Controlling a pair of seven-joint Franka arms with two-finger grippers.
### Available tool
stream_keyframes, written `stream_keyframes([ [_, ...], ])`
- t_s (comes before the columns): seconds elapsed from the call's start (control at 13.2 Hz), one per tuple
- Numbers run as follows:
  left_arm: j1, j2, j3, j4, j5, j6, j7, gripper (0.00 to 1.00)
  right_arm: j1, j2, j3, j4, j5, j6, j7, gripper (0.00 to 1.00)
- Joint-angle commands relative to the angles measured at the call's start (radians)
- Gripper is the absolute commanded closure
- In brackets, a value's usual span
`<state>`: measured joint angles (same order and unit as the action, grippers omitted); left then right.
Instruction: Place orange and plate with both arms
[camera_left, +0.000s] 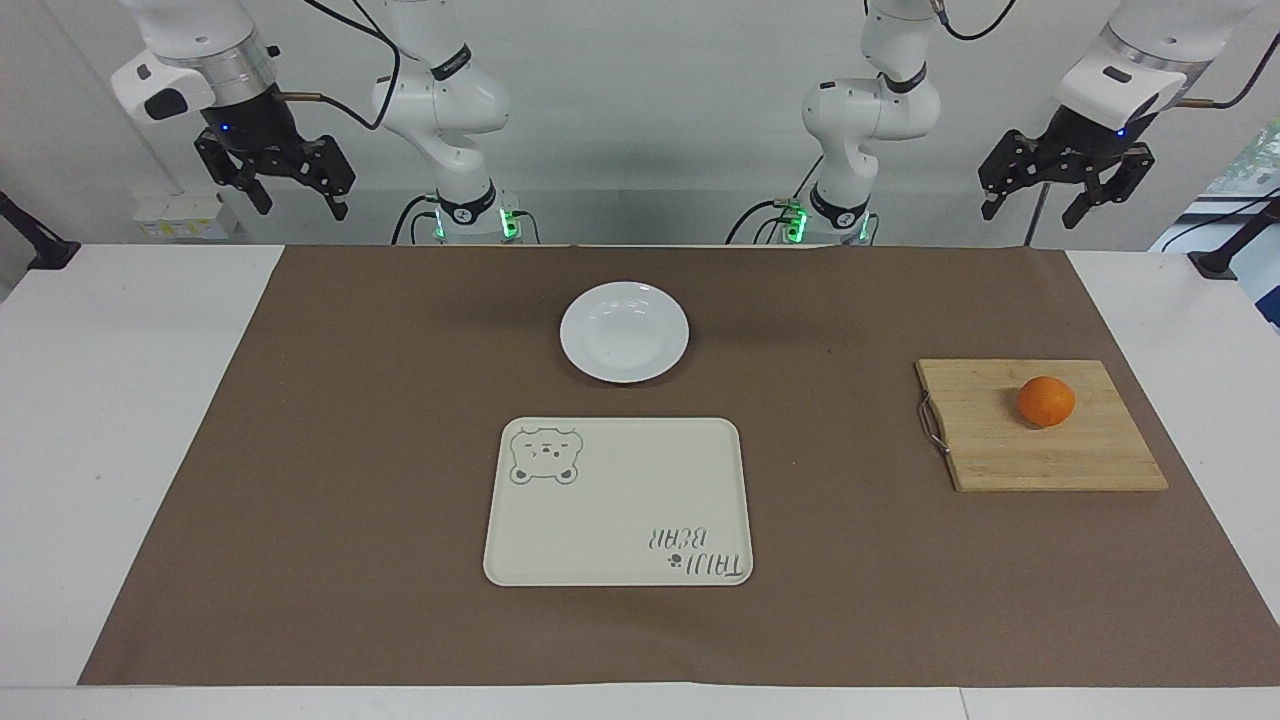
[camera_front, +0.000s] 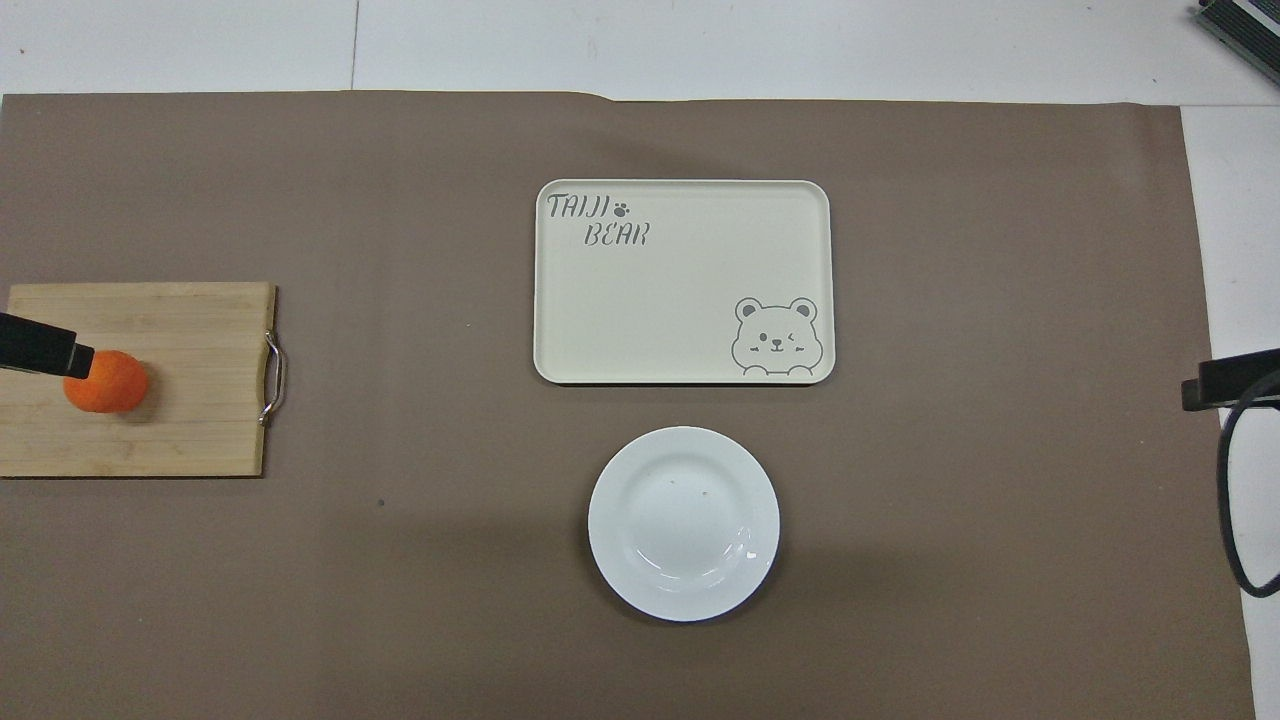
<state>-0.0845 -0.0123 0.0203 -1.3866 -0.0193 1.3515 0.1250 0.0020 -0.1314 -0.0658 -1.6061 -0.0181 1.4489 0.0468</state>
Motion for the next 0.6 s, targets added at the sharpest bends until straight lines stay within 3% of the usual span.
stream_keyframes([
  [0.0, 0.003, -0.014, -0.003, -0.008, 0.005, -0.011, -0.007, 0.0, -0.008, 0.012, 0.004, 0.017, 0.009, -0.002, -0.007, 0.0],
  [0.53, 0.006, -0.014, -0.003, -0.008, 0.002, -0.011, -0.007, 0.0, -0.008, 0.012, 0.004, 0.017, 0.009, -0.004, -0.007, 0.0],
])
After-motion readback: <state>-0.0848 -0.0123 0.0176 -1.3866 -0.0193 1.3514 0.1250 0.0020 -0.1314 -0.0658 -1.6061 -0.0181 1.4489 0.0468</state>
